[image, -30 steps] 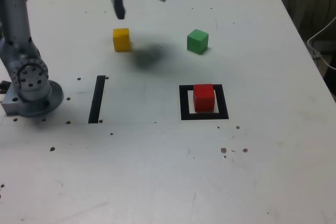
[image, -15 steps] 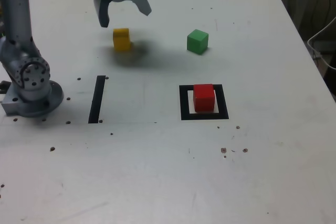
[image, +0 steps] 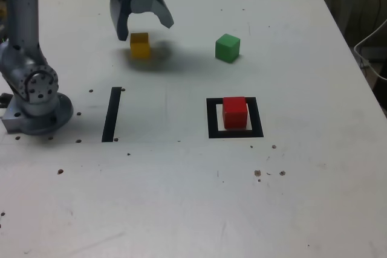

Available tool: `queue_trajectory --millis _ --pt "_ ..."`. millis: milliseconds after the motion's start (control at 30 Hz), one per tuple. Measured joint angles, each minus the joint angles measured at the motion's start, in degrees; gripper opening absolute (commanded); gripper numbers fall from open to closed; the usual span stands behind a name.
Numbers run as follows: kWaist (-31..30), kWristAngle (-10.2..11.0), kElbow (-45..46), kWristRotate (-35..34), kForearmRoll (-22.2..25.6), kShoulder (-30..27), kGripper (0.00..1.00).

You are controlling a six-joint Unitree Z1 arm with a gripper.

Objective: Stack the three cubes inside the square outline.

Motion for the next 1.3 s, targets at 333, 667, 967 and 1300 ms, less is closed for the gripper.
queue_trajectory --millis 333,667,967,1300 --pt "2.1 0.2 1.3 0.0 -3.3 1.3 0.98" --pt "2.5 -1.1 3.8 1.5 -4.1 1.3 0.85" --pt "0.7 -3.5 5.4 4.5 -8.1 1.4 0.65" --pt "0.6 -3.3 5.4 4.9 -8.5 2.0 0.42"
